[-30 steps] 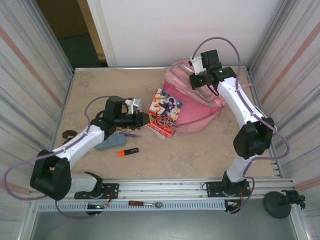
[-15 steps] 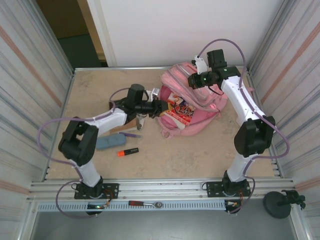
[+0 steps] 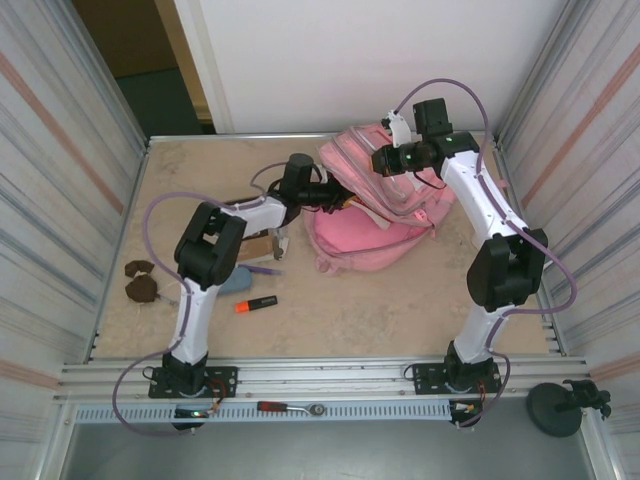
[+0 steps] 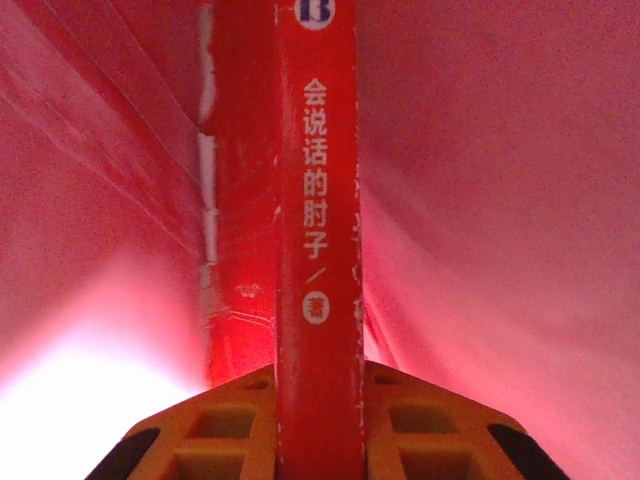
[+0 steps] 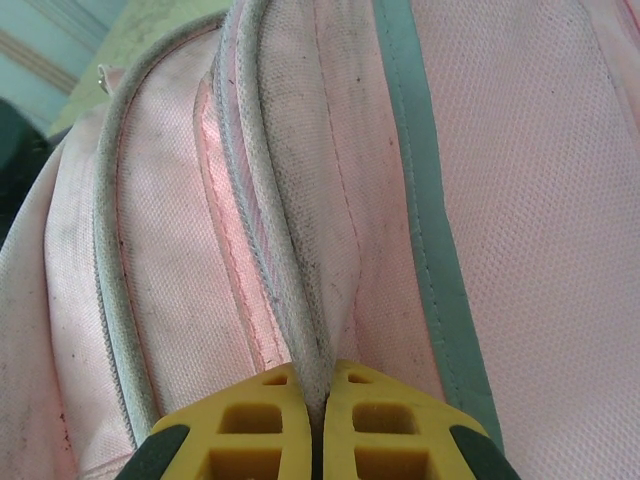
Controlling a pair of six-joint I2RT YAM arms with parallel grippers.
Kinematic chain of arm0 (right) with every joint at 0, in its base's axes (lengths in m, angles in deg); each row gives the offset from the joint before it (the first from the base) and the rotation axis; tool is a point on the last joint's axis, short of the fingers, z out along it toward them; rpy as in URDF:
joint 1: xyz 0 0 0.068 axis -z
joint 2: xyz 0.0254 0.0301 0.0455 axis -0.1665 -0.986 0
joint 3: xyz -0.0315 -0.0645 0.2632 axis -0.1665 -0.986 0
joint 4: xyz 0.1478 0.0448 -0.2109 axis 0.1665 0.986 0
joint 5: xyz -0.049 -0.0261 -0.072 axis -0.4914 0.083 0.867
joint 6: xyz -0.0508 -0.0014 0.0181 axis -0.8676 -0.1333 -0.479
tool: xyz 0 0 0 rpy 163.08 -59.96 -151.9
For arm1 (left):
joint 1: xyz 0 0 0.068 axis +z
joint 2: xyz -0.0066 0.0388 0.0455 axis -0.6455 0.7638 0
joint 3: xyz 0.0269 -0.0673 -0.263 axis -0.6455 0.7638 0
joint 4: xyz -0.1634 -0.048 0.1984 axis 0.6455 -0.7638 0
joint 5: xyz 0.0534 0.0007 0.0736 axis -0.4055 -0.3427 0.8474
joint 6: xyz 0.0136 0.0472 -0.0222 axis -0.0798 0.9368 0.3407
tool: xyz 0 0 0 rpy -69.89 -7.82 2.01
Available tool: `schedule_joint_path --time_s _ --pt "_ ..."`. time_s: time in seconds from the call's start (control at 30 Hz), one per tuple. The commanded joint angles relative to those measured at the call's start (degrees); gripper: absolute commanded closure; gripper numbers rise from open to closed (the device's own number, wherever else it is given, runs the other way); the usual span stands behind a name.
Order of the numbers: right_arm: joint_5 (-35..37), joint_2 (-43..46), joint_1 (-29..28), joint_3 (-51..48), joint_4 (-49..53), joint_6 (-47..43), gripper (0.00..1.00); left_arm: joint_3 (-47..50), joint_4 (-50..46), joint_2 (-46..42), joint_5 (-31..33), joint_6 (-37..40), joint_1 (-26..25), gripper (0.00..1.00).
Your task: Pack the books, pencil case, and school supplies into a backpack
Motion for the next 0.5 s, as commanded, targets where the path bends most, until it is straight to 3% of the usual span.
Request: schedule_joint_path --time_s 0.0,0.13,0.27,0.47 --pt "-4.38 0.68 0.25 1.45 -4.32 -1.15 1.00 -6.29 -2.02 1.94 2.82 5.18 0.51 0.88" --pt "-3.67 0.63 0.75 -0.41 -4.07 -2.26 1.00 -9.03 -7.05 3.51 -0.13 9.37 1.15 0.66" --pt "-3.02 1.03 1.97 -3.16 -5.18 -2.08 1.00 -2.31 -9.72 -2.65 -0.40 14.85 2.38 0.47" --pt "-3.28 -0.03 2.89 -4.22 -6.79 -0.79 1.00 13.61 -11.93 -16.54 -1.94 20.69 4.13 0.37"
